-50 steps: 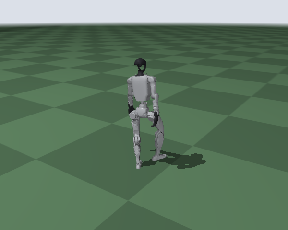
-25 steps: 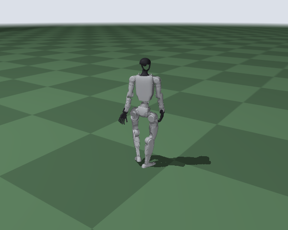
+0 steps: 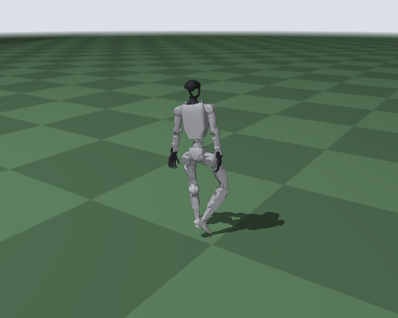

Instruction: Walk run

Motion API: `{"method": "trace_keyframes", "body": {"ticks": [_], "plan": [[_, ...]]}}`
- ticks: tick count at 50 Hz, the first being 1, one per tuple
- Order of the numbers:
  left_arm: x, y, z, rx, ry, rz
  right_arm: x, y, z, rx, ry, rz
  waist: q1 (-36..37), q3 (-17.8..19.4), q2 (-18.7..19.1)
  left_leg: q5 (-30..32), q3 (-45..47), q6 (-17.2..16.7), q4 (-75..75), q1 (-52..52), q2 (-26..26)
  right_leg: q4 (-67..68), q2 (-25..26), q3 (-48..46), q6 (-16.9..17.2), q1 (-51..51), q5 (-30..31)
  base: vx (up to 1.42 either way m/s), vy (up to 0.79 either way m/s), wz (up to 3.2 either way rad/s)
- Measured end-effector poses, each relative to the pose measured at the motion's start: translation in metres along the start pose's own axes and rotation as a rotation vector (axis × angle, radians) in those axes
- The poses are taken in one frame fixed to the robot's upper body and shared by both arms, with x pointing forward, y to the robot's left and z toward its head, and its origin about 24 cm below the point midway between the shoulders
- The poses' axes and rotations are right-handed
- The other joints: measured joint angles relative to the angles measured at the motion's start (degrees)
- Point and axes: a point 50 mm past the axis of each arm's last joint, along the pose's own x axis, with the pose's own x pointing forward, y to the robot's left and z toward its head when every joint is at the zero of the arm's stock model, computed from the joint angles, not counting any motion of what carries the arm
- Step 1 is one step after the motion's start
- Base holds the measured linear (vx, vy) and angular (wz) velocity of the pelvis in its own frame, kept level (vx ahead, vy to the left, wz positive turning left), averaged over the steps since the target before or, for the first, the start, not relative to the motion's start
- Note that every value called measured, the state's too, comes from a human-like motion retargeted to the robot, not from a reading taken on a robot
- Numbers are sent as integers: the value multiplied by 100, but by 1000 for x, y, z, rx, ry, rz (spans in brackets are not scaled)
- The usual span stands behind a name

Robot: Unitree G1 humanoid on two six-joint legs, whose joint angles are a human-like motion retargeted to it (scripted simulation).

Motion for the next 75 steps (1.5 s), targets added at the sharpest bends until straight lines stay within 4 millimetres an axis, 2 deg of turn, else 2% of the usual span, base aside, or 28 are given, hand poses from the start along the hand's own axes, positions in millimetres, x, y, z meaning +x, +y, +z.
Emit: {"method": "trace_keyframes", "body": {"ticks": [5,7,10,13,16,18,20,22,23,25,26,30,34,37,40,42,45,47,50,51,52,54,58,65,67,70,73,75], "plan": [[-17,51,47,12,-181,146,0,18,-38,233,71,27,-731,-18,-58,-195,-46,-136,-633,813,-420,-2107,240,-249,124,-1023,-746,75,-16,101],[-28,70,68,-4,-283,190,0,30,-42,333,92,98,-945,38,-173,-365,-164,-212,-800,1186,-643,-3412,387,-224,198,-1265,-791,89,-29,77],[-42,87,91,-18,-424,252,2,44,-34,580,66,164,-1042,25,-224,-667,-241,-341,-934,1687,-790,-4748,747,185,279,-1720,-1141,101,-34,29],[-44,82,99,-39,-491,292,3,34,-14,799,-46,159,-882,-41,-279,-916,-333,-469,-842,2004,-975,-4855,811,311,208,-2017,-1164,88,-24,-26],[-28,57,80,-88,-431,234,3,23,1,767,-97,130,-1000,-145,-208,-554,-461,-691,-530,2225,-1070,-4352,676,-214,-360,-1900,-608,84,-16,-10],[-13,28,55,-112,-334,131,1,13,5,648,-110,110,-1216,-176,-173,321,-298,-885,-166,2342,-1036,-3781,636,520,-519,-2026,-459,108,-26,50],[0,-14,26,-128,-215,9,1,8,3,533,-95,85,-1403,-264,-286,1664,408,-696,499,2369,-812,-3354,328,1106,-393,-1881,-900,121,-27,65],[6,-55,-2,-141,-81,-126,1,6,0,449,-72,60,-1164,-353,-688,2548,812,-314,1603,2066,-971,-3547,13,1184,-303,-1358,-1204,110,-27,-12],[6,-71,-16,-143,-14,-185,1,5,0,416,-70,53,-1082,-369,-862,2574,965,-119,2214,1849,-959,-3604,-274,935,-226,-1104,-1311,82,-24,22],[4,-93,-39,-142,95,-276,0,3,6,363,-78,54,-1080,-353,-1143,1913,1257,236,3288,1338,-631,-3660,-643,721,-94,-712,-1539,78,-27,80],[3,-103,-47,-154,130,-296,0,3,11,340,-77,54,-1036,-312,-1193,1698,1389,272,3554,1055,-420,-3759,-602,763,-56,-525,-1611,80,-29,69],[-4,-139,-65,-250,188,-305,0,3,36,245,-89,39,-606,-213,-850,996,1044,-148,3738,-450,114,-4774,199,202,-5,460,-1567,80,-28,-18],[-9,-164,-75,-410,216,-296,-5,-7,60,109,-144,43,18,-120,-566,574,579,-282,2237,-1557,24,-5461,930,226,164,1298,-1649,86,-27,-69],[-11,-169,-74,-441,218,-333,-10,-16,83,23,-205,19,341,-5,-425,481,94,-288,871,-2154,-165,-5714,1262,206,358,1852,-1818,95,-21,-40],[-9,-163,-69,-404,196,-344,-14,-21,96,46,-273,14,506,-21,-483,285,-333,-350,79,-2690,-354,-5712,1309,369,587,2145,-1920,62,-14,-27],[-6,-153,-64,-383,162,-319,-13,-16,97,134,-312,47,558,-80,-439,218,-161,-330,136,-2746,-289,-5601,1366,448,863,2327,-1716,113,-11,-34],[-2,-138,-54,-364,119,-243,-9,-7,80,271,-291,102,633,-227,-367,553,183,-44,573,-2506,-99,-5252,1403,532,1176,2561,-965,98,-7,-55],[-1,-131,-45,-374,79,-219,-4,-2,57,307,-215,118,864,-252,-301,775,-340,-252,816,-2344,153,-4748,1317,520,994,2657,-44,162,5,-140],[2,-114,-30,-413,12,-208,0,5,23,268,-100,83,621,-342,-21,355,-1087,-173,1228,-1964,381,-3303,1134,315,386,2303,1566,132,1,-79],[3,-103,-26,-414,-5,-196,0,3,14,242,-67,70,558,-327,100,205,-875,-138,1196,-1702,565,-2706,1001,33,114,2162,1670,124,4,-54],[4,-91,-21,-413,-23,-180,-1,1,7,213,-36,61,506,-306,197,72,-605,-122,1143,-1435,744,-2134,860,-184,-111,1982,1593,85,1,-73],[5,-62,-8,-406,-61,-123,-1,-1,-2,153,12,53,421,-217,209,-79,-70,-159,886,-900,849,-1135,513,-225,-269,1367,791,59,-4,-60],[-1,-5,22,-365,-146,28,-1,2,-18,138,69,30,-59,-89,-62,-67,111,-192,-28,-14,132,-427,81,-70,-19,-89,-28,86,-4,36],[-34,79,78,-320,-416,213,-3,17,-48,241,157,107,-1123,-6,-254,-464,-171,-360,-827,1197,-662,-3561,378,-131,243,-1503,-881,77,-15,90],[-43,92,89,-314,-504,254,-4,21,-52,282,187,117,-1215,-4,-322,-644,-321,-406,-914,1523,-832,-4499,587,162,292,-1802,-924,113,-35,47],[-46,86,99,-343,-599,280,-6,23,-60,346,216,114,-1182,-126,-301,-855,-391,-548,-864,1880,-912,-4846,714,361,439,-2081,-1087,87,-22,16],[-30,56,84,-395,-547,202,-5,18,-53,351,200,86,-1207,-280,-158,-495,-552,-800,-620,2125,-938,-4327,672,-146,-287,-1957,-476,105,-28,3],[-14,25,62,-405,-437,100,-4,14,-45,340,176,56,-1338,-294,-75,288,-507,-1006,-342,2288,-929,-3750,680,602,-428,-2038,-360,101,-24,50]]}}
